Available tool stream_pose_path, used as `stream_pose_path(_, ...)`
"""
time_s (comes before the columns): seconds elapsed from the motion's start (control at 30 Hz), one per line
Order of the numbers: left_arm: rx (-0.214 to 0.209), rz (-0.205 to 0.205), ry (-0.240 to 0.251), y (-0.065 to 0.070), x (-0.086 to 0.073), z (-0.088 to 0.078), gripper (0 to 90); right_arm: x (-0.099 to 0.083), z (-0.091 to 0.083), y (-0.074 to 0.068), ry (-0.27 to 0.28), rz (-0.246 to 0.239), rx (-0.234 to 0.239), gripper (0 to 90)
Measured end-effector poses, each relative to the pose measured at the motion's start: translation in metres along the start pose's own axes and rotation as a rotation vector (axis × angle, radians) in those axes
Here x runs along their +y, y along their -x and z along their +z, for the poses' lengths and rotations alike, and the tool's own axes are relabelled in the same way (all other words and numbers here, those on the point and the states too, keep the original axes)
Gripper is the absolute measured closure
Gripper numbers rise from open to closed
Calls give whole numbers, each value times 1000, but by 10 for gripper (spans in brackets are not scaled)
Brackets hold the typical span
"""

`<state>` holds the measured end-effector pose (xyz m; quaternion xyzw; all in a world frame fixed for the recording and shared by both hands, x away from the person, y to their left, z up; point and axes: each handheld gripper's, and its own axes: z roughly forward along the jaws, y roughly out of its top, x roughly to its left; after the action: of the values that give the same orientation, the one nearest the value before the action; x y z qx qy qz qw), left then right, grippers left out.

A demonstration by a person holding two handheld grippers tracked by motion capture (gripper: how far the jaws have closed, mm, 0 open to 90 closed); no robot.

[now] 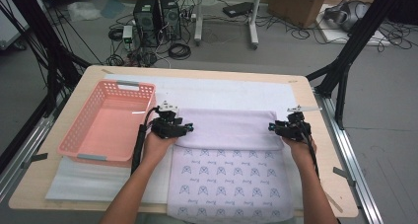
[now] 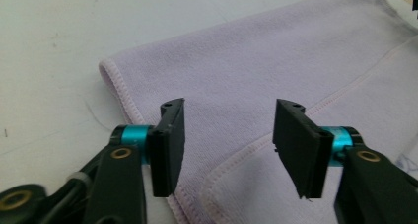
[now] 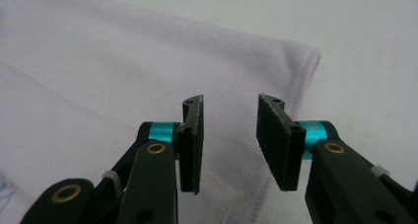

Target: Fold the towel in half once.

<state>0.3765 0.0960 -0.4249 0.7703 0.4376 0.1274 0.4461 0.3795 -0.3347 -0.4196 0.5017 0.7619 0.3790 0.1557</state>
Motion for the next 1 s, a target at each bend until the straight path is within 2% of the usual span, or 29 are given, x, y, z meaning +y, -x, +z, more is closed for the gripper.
stream_pose_path(0.07,7,15,-11,2,-5,-1,559,-5,-3,-1,-6,-10,5,640)
stream_pose_path(0.17,15,25,-22,3,-13,-3,576,-11,-8,-3,-14,-14,13,664)
stream_pose_path(0.33,22,17,-48,2,-25,-3,588,-19,-13,-4,-32,-10,27,670)
stream_pose_path(0.4,21,25,-64,3,-26,-4,643,-22,-13,-5,-45,-26,19,737)
stream_pose_path(0.47,26,48,-58,6,-27,-6,757,-25,-13,-6,-44,-37,19,816)
stream_pose_path(0.53,26,61,-69,10,-29,-7,815,-28,-15,-6,-32,-37,22,835)
stream_pose_path(0.63,23,62,-47,14,-34,-12,832,-33,-19,-8,-17,-51,24,844)
stream_pose_path(0.7,20,66,-11,17,-37,-18,832,-37,-23,-9,2,-57,27,845)
stream_pose_path(0.8,0,77,10,20,-42,-27,830,-45,-30,-12,33,-51,40,844)
stream_pose_path(0.9,-25,59,42,20,-49,-36,826,-55,-38,-16,57,-60,49,844)
stream_pose_path(1.0,-41,67,64,22,-55,-41,827,-65,-43,-19,72,-58,56,844)
